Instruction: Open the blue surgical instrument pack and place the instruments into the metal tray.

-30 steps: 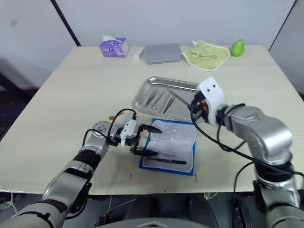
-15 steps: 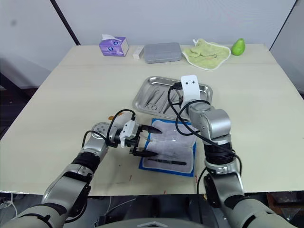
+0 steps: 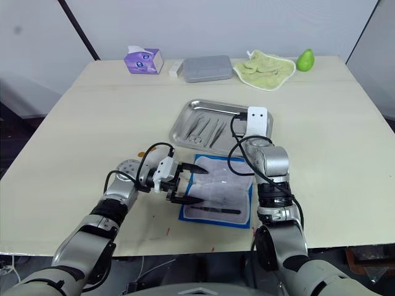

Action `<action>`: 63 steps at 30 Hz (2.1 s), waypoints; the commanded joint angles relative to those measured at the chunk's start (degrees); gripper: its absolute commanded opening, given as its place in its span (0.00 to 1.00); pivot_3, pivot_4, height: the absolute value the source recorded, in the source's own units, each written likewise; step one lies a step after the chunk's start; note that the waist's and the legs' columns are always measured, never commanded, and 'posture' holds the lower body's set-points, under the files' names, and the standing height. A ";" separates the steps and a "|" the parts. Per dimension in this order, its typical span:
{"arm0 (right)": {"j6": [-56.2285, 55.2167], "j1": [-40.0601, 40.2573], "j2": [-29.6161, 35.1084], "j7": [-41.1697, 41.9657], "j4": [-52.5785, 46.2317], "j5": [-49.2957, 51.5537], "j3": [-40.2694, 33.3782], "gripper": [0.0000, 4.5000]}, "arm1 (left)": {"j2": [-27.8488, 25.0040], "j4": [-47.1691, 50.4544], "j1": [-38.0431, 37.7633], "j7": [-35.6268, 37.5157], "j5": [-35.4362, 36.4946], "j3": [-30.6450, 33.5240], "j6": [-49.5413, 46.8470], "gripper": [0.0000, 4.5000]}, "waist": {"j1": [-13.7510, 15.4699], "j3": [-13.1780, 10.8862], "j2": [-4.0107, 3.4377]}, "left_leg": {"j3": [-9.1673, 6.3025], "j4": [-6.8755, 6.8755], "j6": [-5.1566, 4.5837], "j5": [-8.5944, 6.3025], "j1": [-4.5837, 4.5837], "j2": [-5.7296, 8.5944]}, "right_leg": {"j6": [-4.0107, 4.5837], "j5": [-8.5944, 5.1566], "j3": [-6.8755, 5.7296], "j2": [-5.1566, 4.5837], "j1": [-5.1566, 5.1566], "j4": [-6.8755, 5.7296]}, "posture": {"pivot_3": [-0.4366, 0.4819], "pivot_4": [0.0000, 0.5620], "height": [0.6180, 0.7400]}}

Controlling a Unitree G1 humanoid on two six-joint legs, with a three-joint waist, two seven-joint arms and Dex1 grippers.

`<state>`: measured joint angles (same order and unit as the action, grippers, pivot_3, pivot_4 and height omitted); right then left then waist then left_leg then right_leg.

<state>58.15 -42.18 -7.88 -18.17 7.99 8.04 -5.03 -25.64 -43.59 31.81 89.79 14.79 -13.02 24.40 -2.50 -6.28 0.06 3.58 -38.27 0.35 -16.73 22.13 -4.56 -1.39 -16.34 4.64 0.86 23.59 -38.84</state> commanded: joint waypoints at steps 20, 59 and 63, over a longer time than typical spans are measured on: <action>-0.64 -4.70 -6.06 3.30 -1.79 7.69 4.24 0.01 | 0.23 -0.14 -4.26 1.57 -3.40 -2.24 -3.06 1.00 | -0.07 0.00 0.00 | -0.03 0.06 -0.02 -0.02 0.03 -0.01 | -0.02 -0.02 0.00 0.00 0.02 0.05 | 0.48 0.27 1.00; 1.32 -3.78 -2.71 3.43 -3.57 7.97 4.27 0.65 | 0.30 -1.06 -4.86 2.06 -4.09 -1.60 -2.37 1.00 | -0.20 -0.01 -0.01 | -0.03 0.10 -0.06 -0.05 0.02 -0.01 | -0.04 -0.04 0.05 0.00 0.03 0.08 | 0.48 0.27 1.00; 0.05 -1.96 -0.99 7.19 -9.01 8.78 5.99 0.65 | 0.34 -1.15 -4.89 2.10 -3.98 -1.52 -2.33 1.00 | -0.21 -0.01 -0.01 | -0.05 0.09 -0.07 -0.05 0.01 -0.01 | -0.04 -0.04 0.06 0.00 0.03 0.08 | 0.48 0.27 1.00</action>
<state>59.78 -42.57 -7.65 -13.27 4.28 15.94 -0.56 -25.72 -41.01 30.25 89.73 14.22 -11.74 22.91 -2.70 -6.29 0.04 3.51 -38.17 0.28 -16.78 22.14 -4.57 -1.43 -16.38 4.70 0.87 23.62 -38.76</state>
